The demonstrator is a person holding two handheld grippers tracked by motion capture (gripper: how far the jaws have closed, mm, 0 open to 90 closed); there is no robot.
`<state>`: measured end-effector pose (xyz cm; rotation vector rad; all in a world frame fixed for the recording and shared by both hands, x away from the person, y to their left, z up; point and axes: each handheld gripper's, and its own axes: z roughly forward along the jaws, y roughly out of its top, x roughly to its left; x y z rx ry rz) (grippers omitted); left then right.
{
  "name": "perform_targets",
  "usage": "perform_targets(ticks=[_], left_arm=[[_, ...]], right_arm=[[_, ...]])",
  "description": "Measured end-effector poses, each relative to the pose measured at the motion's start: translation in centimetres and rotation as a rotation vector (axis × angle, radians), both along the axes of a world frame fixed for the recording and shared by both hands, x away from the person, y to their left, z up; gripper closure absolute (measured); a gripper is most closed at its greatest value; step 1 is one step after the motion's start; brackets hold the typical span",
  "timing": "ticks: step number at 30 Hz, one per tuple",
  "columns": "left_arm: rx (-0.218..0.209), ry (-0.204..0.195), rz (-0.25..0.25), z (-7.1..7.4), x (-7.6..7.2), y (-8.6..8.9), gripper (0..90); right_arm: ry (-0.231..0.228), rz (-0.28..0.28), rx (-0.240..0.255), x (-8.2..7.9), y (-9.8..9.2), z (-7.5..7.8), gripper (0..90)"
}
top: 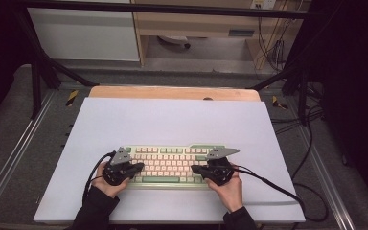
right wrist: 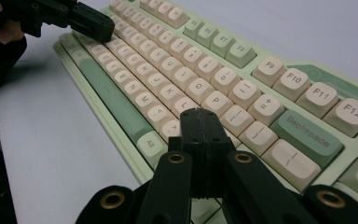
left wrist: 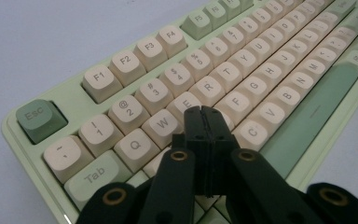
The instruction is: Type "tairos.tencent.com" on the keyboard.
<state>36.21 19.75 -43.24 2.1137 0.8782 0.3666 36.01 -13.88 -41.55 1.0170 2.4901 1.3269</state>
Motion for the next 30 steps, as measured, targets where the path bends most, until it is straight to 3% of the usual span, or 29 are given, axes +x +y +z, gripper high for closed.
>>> perform_targets(ticks=[15, 30], left_arm=[[-0.029, 0.000, -0.008, 0.7, -0.4, 0.5, 89.8], [-0.029, 0.001, -0.004, 0.6, -0.4, 0.6, 89.8]], right_arm=[[0.003, 0.024, 0.012, 0.0, 1.4, -0.7, 90.0], [0.015, 0.038, -0.012, 0.2, 2.7, -1.6, 90.0]])
